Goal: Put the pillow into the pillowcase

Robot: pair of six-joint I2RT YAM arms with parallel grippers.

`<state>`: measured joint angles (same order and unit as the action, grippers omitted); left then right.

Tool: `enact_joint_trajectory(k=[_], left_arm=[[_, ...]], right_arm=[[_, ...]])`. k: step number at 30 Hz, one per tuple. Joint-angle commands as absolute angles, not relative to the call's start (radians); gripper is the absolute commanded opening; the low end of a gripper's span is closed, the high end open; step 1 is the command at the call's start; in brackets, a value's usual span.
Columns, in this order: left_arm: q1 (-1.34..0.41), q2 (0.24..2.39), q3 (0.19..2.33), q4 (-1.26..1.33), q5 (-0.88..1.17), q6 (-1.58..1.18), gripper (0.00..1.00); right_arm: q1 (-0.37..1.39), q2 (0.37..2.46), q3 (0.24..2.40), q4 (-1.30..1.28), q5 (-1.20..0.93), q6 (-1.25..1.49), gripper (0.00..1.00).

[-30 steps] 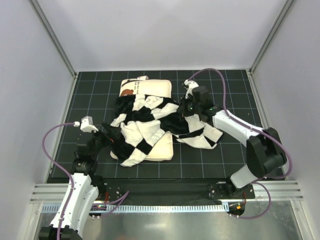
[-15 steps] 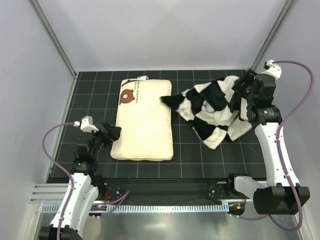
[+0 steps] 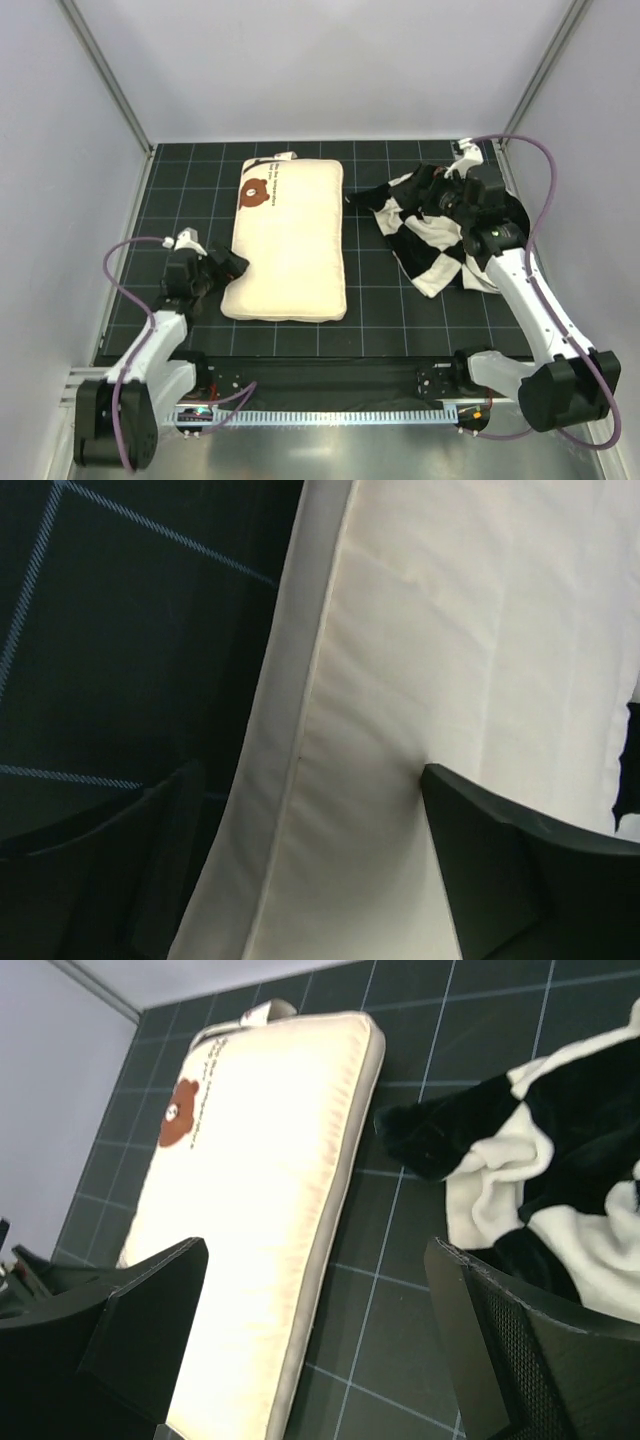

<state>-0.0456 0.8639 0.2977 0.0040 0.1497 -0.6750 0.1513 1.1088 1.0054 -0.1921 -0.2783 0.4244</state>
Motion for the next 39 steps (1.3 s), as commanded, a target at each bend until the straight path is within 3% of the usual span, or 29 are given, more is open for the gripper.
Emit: enact_joint_trajectory(k=[1,3,4,6,7,9,13,15,19,20,21,22,23,27,28,33,39], left_arm=[[-0.049,1.027,0.371,0.123,0.241,-0.732,0.84],[-0.077,1.151,0.397,0.169,0.268,-0.758,0.67],[-0.092,1.187,0.437,0.172,0.267,-0.764,0.49],[-0.133,1.267,0.477,0.186,0.270,-0.782,0.36],[-0.146,1.340,0.512,0.196,0.290,-0.794,0.19],[-0.155,1.402,0.555,0.210,0.320,-0.819,0.00],[-0.062,1.479,0.638,0.213,0.348,-0.909,0.00],[0.184,1.425,0.569,0.341,0.394,-1.057,0.00],[0.316,1.297,0.508,0.342,0.269,-1.102,0.00],[0.314,1.249,0.559,0.256,0.221,-1.083,0.01],[0.310,1.230,0.592,0.205,0.204,-1.059,0.44],[0.293,1.218,0.633,0.143,0.184,-1.014,0.62],[0.282,1.192,0.664,0.045,0.166,-0.990,0.73],[0.230,1.082,0.700,-0.041,0.092,-0.943,0.95],[0.197,1.048,0.699,-0.052,0.077,-0.936,1.00],[0.063,0.870,0.724,-0.170,0.012,-0.836,1.00],[-0.093,0.879,0.701,-0.216,0.080,-0.805,1.00]], right_arm=[[0.181,1.155,0.959,-0.138,-0.281,0.396,0.98],[0.190,1.207,0.945,-0.121,-0.265,0.397,0.98],[0.196,1.221,0.933,-0.112,-0.262,0.399,0.98],[0.204,1.253,0.922,-0.077,-0.261,0.414,0.98],[0.207,1.276,0.914,-0.065,-0.261,0.419,0.98],[0.212,1.287,0.904,-0.032,-0.255,0.431,0.98],[0.213,1.292,0.888,-0.020,-0.220,0.428,0.98],[0.213,1.289,0.897,-0.049,-0.187,0.417,0.98],[0.215,1.284,0.904,-0.078,-0.129,0.408,0.98],[0.215,1.287,0.907,-0.080,-0.117,0.407,0.98],[0.213,1.293,0.913,-0.083,-0.114,0.407,0.98],[0.215,1.299,0.919,-0.089,-0.115,0.407,0.98],[0.218,1.321,0.926,-0.094,-0.115,0.408,0.98],[0.264,1.396,0.986,-0.095,-0.077,0.399,0.98],[0.273,1.422,1.005,-0.109,-0.051,0.388,0.98],[0.319,1.624,1.152,-0.160,0.066,0.330,0.98],[0.357,1.785,1.284,-0.176,0.169,0.256,0.98]])
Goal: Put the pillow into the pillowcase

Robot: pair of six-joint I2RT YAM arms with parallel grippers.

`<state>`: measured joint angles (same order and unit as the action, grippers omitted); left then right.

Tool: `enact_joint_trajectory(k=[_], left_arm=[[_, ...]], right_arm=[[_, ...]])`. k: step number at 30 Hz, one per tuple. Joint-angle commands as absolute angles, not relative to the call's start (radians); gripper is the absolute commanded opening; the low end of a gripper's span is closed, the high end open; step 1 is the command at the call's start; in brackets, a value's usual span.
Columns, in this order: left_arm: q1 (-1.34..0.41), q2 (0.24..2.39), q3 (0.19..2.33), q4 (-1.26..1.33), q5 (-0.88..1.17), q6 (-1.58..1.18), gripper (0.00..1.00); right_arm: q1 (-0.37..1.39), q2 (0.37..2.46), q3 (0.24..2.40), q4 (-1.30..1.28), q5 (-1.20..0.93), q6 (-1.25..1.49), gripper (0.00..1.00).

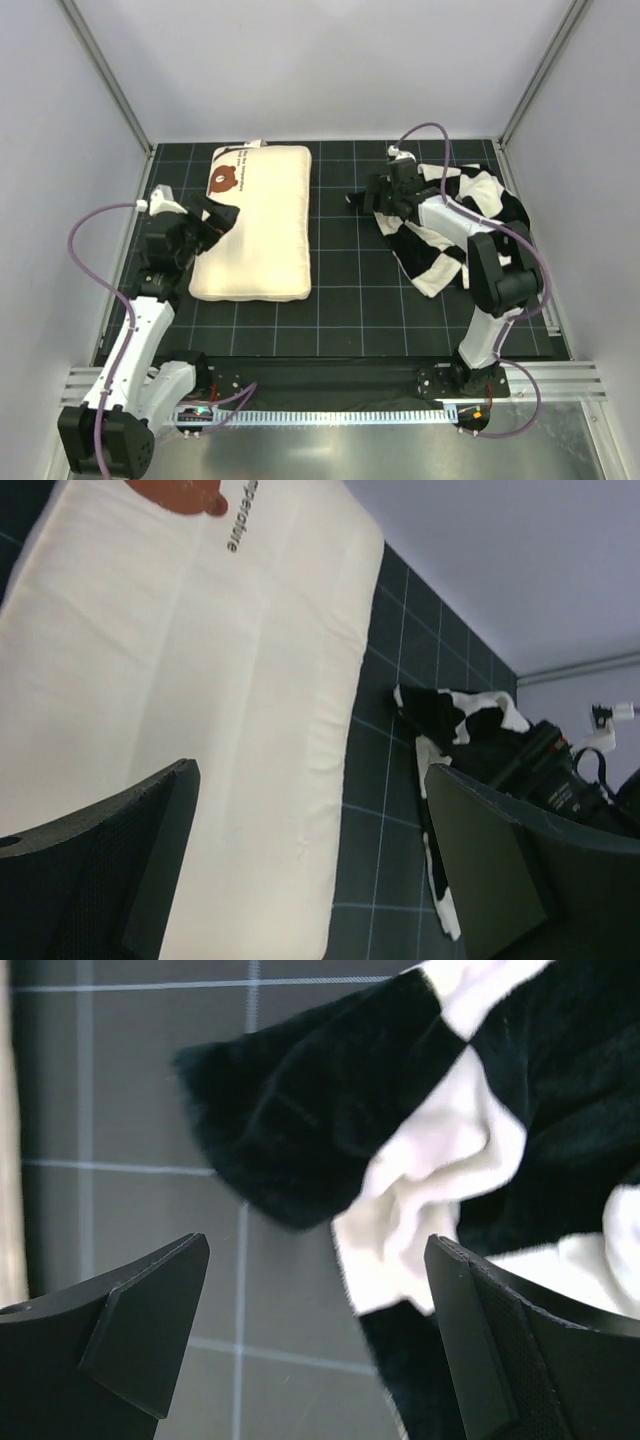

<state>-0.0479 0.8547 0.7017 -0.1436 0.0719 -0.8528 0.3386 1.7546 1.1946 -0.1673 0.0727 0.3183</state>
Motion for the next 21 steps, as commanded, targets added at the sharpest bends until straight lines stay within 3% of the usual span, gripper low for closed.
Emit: enact_joint_trajectory(k=[1,4,6,7,8,10,11,12,13,15,21], left_arm=[[-0.125,0.894,0.690,-0.216,0.074,-0.804,1.00],[-0.202,0.925,0.664,-0.212,0.034,-0.793,1.00],[-0.254,0.945,0.664,-0.209,0.012,-0.784,1.00],[-0.273,0.956,0.666,-0.207,0.009,-0.779,1.00],[-0.288,0.983,0.669,-0.207,0.009,-0.769,1.00],[-0.325,1.014,0.670,-0.207,0.009,-0.761,1.00],[-0.336,1.026,0.672,-0.209,0.009,-0.758,1.00],[-0.345,1.052,0.669,-0.207,0.011,-0.753,1.00],[-0.363,1.061,0.670,-0.207,0.008,-0.750,1.00],[-0.394,1.084,0.667,-0.204,0.008,-0.749,1.00],[-0.560,1.161,0.721,-0.221,-0.084,-0.732,1.00]], right_arm=[[0.367,1.837,1.307,-0.201,0.192,0.241,0.98],[0.391,1.916,1.431,-0.299,0.260,0.219,0.97],[0.405,1.980,1.512,-0.337,0.345,0.201,0.89],[0.413,1.996,1.535,-0.366,0.365,0.193,0.82],[0.425,2.026,1.577,-0.379,0.395,0.180,0.63],[0.439,2.042,1.607,-0.405,0.411,0.169,0.40],[0.455,2.046,1.617,-0.405,0.411,0.160,0.34],[0.463,2.039,1.627,-0.405,0.402,0.153,0.20],[0.472,2.031,1.628,-0.400,0.387,0.147,0.16],[0.504,1.987,1.615,-0.379,0.329,0.126,0.07],[0.545,1.856,1.618,-0.327,0.195,0.150,0.06]])
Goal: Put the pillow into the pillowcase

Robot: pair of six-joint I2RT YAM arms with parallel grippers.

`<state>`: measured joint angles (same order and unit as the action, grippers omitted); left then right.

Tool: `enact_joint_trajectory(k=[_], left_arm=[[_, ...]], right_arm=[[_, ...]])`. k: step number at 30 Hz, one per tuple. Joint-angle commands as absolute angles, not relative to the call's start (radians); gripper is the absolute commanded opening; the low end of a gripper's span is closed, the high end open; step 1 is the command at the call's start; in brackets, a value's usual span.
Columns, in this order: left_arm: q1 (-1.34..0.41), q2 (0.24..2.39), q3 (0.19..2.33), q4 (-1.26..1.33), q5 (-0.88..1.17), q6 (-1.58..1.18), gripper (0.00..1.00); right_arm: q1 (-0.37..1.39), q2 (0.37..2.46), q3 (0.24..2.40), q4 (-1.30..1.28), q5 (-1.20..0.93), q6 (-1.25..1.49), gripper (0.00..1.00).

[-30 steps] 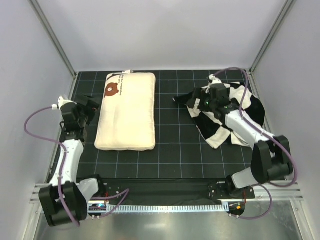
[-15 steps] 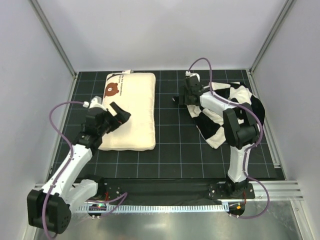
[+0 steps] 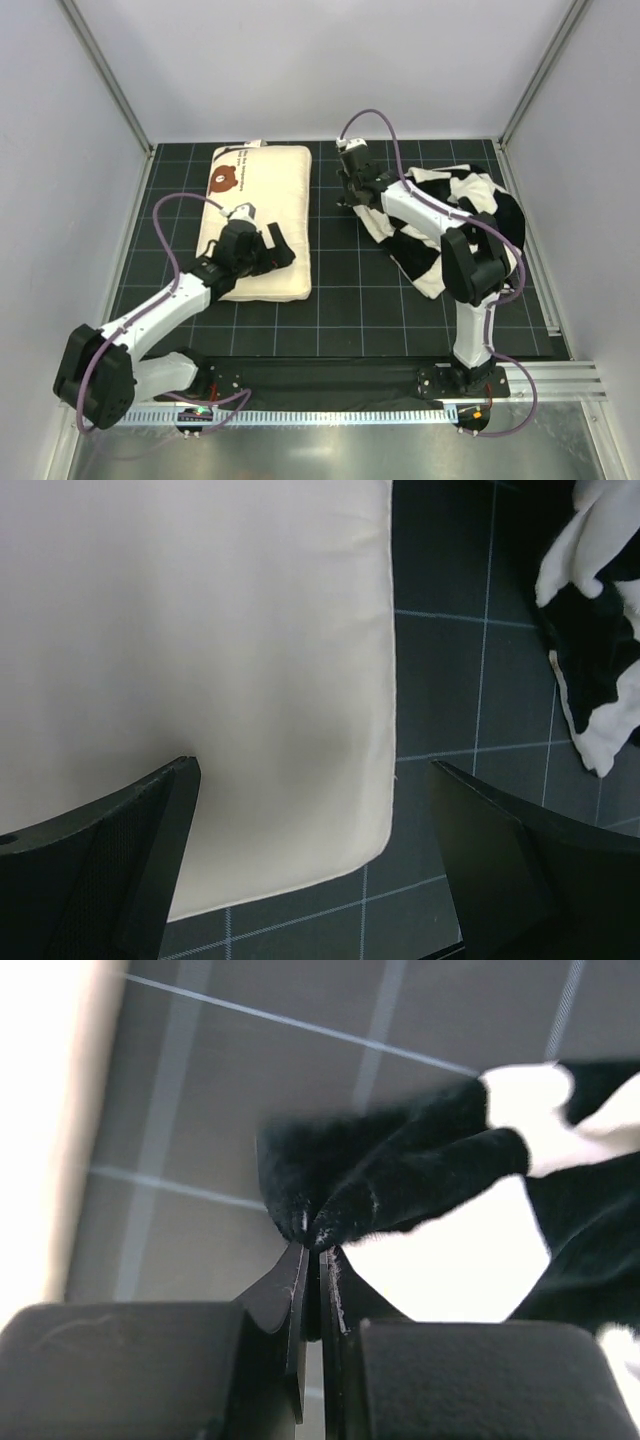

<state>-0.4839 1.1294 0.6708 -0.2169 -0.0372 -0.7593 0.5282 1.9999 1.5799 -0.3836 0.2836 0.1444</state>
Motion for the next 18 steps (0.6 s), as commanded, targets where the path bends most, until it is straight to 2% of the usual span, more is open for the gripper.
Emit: enact_joint_trajectory(k=[1,8,18], left_arm=[[-0.572,1.195,0.732,-0.238,-0.087,-0.732,1.00],[-0.588,1.290,0.718,-0.144,0.027,-0.791,1.00],[-0.529,1.446,0.742,-0.072,0.101,-0.779,1.00]], right_arm=[[0.545,1.827,1.620,-0.305,0.155,0.159,0.06],[0.545,1.806,1.697,-0.287,0.015,0.236,0.06],[0.545,1.746,1.625,-0.264,0.014,0.256,0.06]])
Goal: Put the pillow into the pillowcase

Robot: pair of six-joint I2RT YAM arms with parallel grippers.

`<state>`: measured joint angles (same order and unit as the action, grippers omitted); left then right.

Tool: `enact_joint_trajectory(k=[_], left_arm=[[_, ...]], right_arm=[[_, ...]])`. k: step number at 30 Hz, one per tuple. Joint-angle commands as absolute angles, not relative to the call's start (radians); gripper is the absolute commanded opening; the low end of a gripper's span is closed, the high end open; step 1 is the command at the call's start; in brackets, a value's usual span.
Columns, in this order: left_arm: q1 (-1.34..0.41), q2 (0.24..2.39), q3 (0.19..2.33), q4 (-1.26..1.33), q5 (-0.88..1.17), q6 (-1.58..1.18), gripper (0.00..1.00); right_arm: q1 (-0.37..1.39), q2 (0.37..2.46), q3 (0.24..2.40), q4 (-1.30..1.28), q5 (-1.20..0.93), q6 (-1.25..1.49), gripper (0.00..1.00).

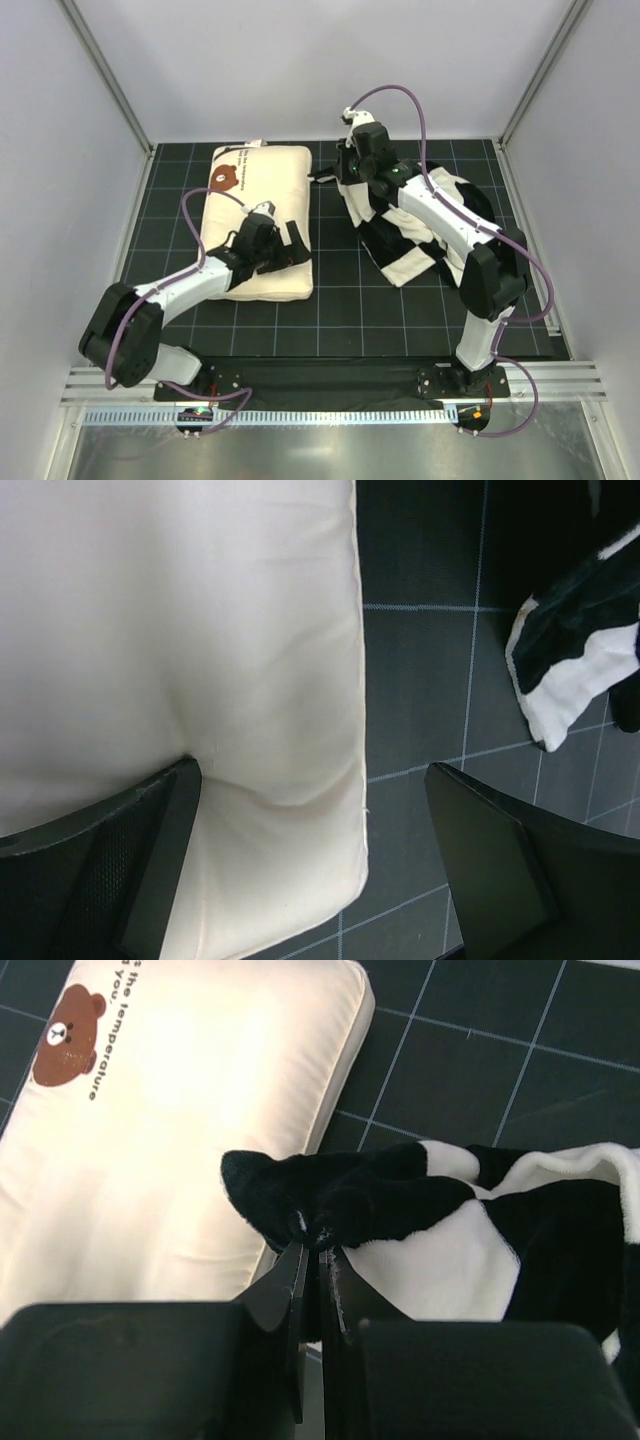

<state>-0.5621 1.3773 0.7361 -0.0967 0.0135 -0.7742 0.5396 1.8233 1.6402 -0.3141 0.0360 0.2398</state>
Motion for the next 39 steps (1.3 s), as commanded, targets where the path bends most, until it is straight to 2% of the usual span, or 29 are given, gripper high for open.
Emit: enact_joint_trajectory(k=[1,8,14,18,19,20,21,23,25,28,31,34,37,39], left_arm=[[-0.508,1.459,0.744,-0.069,0.115,-0.779,0.99],[-0.244,1.459,0.641,0.084,0.221,-0.867,1.00],[-0.037,1.401,0.598,0.078,0.215,-0.882,1.00],[-0.005,1.296,0.592,0.074,0.181,-0.882,1.00],[-0.005,1.249,0.589,0.072,0.173,-0.885,1.00],[-0.006,1.227,0.586,0.071,0.164,-0.885,1.00],[-0.009,1.204,0.584,0.071,0.149,-0.885,1.00],[-0.034,1.142,0.584,0.069,0.140,-0.876,1.00],[-0.078,1.100,0.591,0.071,0.121,-0.871,1.00],[-0.184,1.043,0.600,0.072,0.046,-0.868,1.00],[-0.247,1.022,0.595,0.113,0.014,-0.868,1.00],[-0.239,1.026,0.552,0.216,0.009,-0.911,1.00],[-0.215,1.049,0.564,0.140,-0.048,-1.049,1.00],[-0.201,1.071,0.574,0.159,0.041,-1.045,1.00]], right_arm=[[0.545,1.738,1.618,-0.264,0.014,0.259,0.06],[0.543,1.706,1.605,-0.265,-0.049,0.275,0.06],[0.545,1.732,1.638,-0.242,-0.113,0.302,0.06],[0.545,1.787,1.721,-0.259,-0.135,0.302,0.08],[0.545,1.799,1.773,-0.268,-0.141,0.298,0.16],[0.545,1.824,1.799,-0.285,-0.141,0.296,0.48],[0.545,1.828,1.821,-0.311,-0.141,0.295,0.60],[0.545,1.832,1.857,-0.337,-0.141,0.284,0.71],[0.545,1.807,1.856,-0.373,-0.127,0.276,0.72],[0.545,1.729,1.783,-0.439,-0.054,0.259,0.72],[0.545,1.578,1.497,-0.436,0.029,0.278,0.72],[0.545,1.424,1.225,-0.354,0.023,0.327,0.72],[0.545,1.353,1.086,-0.362,0.075,0.383,0.72],[0.545,1.309,0.984,-0.394,0.109,0.422,0.72]])
